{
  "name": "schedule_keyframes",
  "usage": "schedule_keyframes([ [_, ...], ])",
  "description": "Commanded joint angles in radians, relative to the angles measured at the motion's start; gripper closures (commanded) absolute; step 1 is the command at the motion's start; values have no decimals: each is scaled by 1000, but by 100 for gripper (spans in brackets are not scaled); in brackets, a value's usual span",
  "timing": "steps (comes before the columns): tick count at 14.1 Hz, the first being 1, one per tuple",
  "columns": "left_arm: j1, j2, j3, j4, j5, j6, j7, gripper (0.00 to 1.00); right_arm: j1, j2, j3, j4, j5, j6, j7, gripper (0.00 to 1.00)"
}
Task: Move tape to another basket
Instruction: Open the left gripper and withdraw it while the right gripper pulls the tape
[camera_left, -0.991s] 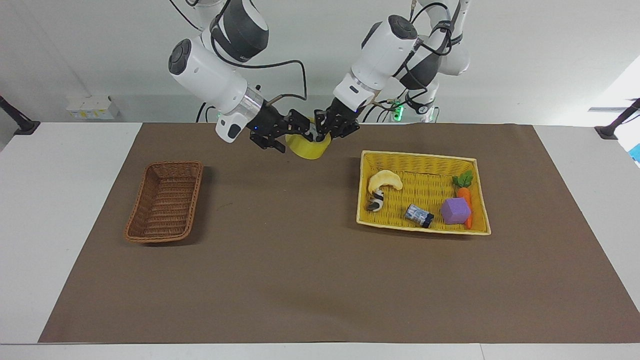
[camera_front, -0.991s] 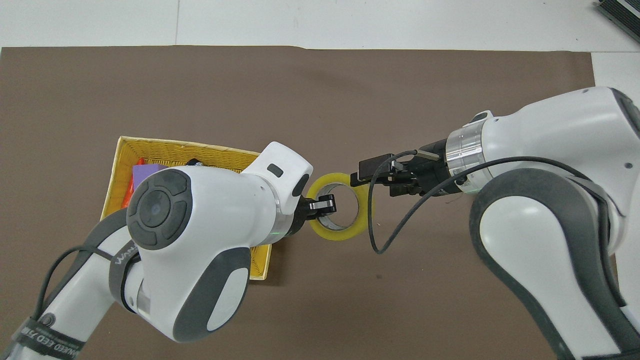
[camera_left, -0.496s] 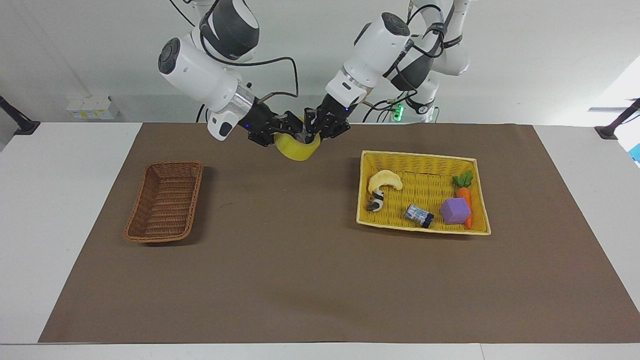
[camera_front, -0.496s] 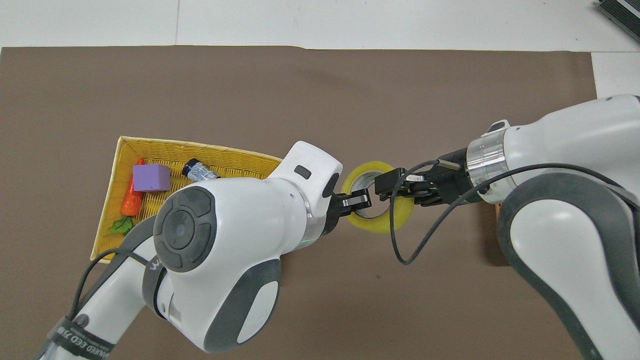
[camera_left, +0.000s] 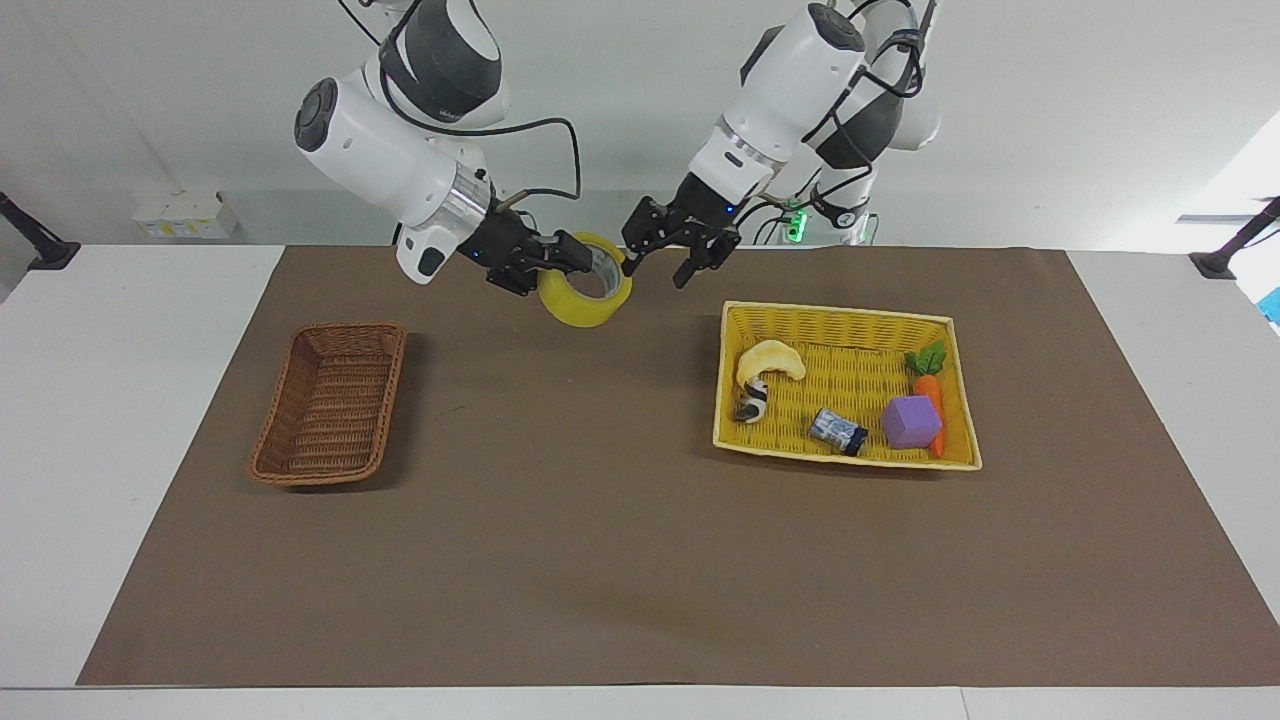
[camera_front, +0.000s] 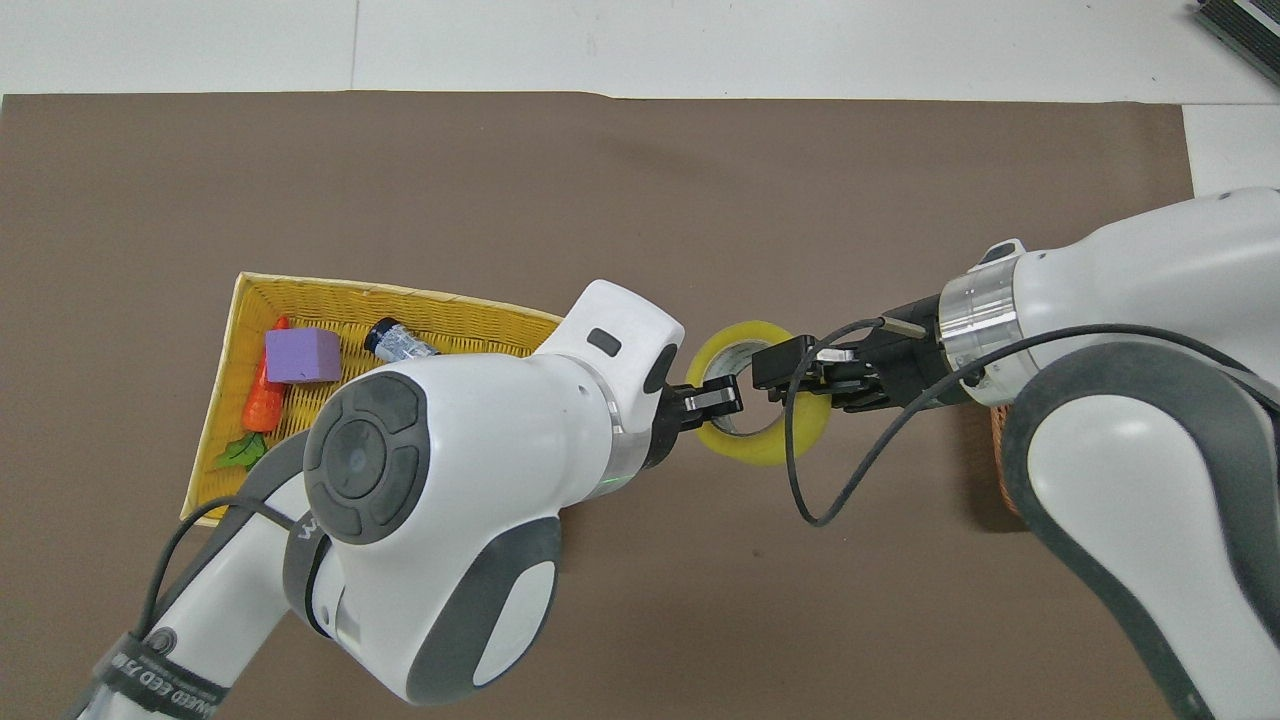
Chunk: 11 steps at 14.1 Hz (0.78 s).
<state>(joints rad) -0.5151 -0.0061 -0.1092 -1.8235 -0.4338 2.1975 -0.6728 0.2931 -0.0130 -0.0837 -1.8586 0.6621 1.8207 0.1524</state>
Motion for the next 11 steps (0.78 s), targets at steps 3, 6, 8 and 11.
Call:
schedule_keyframes([
  [3, 144, -6, 2, 36, 76, -204, 129, 0, -78, -28, -2, 50, -51, -38, -1, 100],
  [6, 237, -5, 3, 36, 163, -261, 229, 0, -127, -33, -4, 30, -126, 21, 24, 100],
  [8, 292, -3, 5, 36, 222, -304, 303, 0, -204, -31, -7, 24, -134, 41, 6, 100],
  [11, 355, 1, 6, 49, 323, -332, 404, 0, -337, 45, -5, -8, -144, 147, -112, 100],
])
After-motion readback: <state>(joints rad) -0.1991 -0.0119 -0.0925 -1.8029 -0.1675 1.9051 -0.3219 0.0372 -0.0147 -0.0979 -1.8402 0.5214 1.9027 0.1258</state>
